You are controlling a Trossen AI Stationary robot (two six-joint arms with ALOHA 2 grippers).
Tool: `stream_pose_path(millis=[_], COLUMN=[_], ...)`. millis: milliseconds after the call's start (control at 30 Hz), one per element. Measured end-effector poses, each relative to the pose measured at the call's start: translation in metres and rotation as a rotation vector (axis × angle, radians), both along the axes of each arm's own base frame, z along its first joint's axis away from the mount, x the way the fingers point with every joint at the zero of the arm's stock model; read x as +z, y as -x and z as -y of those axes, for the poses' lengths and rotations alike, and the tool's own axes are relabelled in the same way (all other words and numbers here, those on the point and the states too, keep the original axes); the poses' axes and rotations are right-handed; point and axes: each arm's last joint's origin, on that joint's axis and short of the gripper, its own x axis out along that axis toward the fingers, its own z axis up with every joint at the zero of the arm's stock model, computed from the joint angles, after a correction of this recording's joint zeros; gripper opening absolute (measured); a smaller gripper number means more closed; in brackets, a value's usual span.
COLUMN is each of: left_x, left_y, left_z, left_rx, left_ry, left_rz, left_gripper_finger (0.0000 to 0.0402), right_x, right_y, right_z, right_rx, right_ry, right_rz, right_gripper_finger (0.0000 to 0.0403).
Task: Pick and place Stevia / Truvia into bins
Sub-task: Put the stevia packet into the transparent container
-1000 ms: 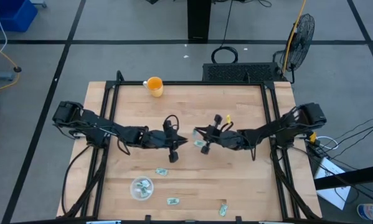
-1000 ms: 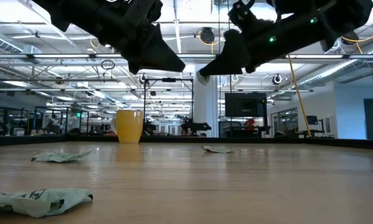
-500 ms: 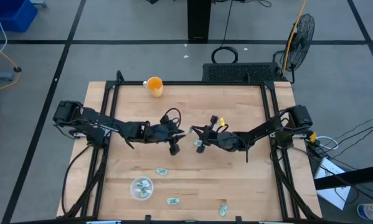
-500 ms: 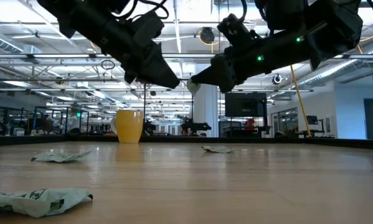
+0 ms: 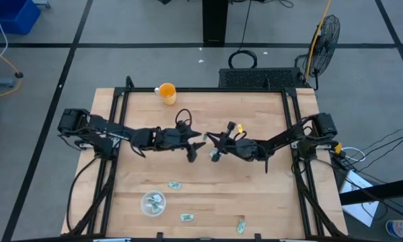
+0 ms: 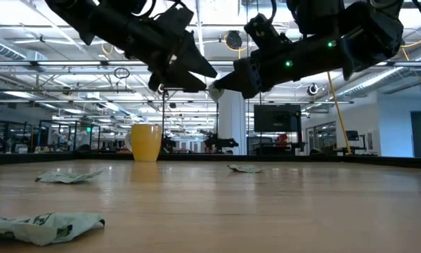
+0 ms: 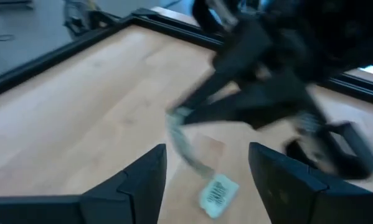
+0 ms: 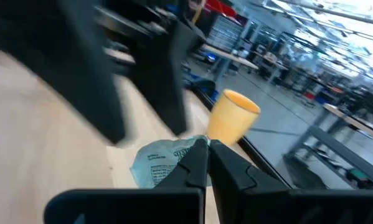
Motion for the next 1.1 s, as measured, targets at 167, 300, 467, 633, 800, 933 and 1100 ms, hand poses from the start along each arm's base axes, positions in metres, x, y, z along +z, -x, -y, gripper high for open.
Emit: stream_pose_path(millis=[167,300,467,633,800,933,1100], left_x=[0.0000,0.0000,-0.0001,-0.0011,-0.0007,-0.0007,-0.0013], left_y=[-0.0001,0.0000,0.0000,0.0002,0.0001,0.0000,0.0000], left_z=[-0.0069,-0.0071,-0.0071,-0.0061,-0.0064,-0.0060,-0.0054], left_rx=[0.028,0.021,0.014,0.006,0.013,0.002,-0.024], left_ry=[-0.003,-0.020,-0.038,-0.039,-0.042,-0.037,-0.025], left_rz=[0.000,-0.005,-0.010,-0.017,-0.013,-0.012,-0.018], left_gripper_finger=[0.0234,0.0234,0.0223,0.0156,0.0072,0.0014,0.0025], right_x=[0.0044,0.0058,0.0071,0.0079,0.0079,0.0078,0.0077], right_y=[-0.0007,-0.0009,-0.0013,-0.0028,-0.0025,-0.0025,-0.0025], right_z=[-0.0012,-0.0011,-0.0021,-0.0054,-0.0044,-0.0044,-0.0045], right_rx=[0.027,0.027,0.061,0.190,0.150,0.150,0.150], right_ry=[-0.010,-0.002,-0.013,-0.058,-0.049,-0.061,-0.093], right_rz=[0.049,0.060,0.078,0.102,0.098,0.102,0.116], right_gripper_finger=[0.0002,0.0002,0.0002,0.0002,0.0002,0.0002,0.0010])
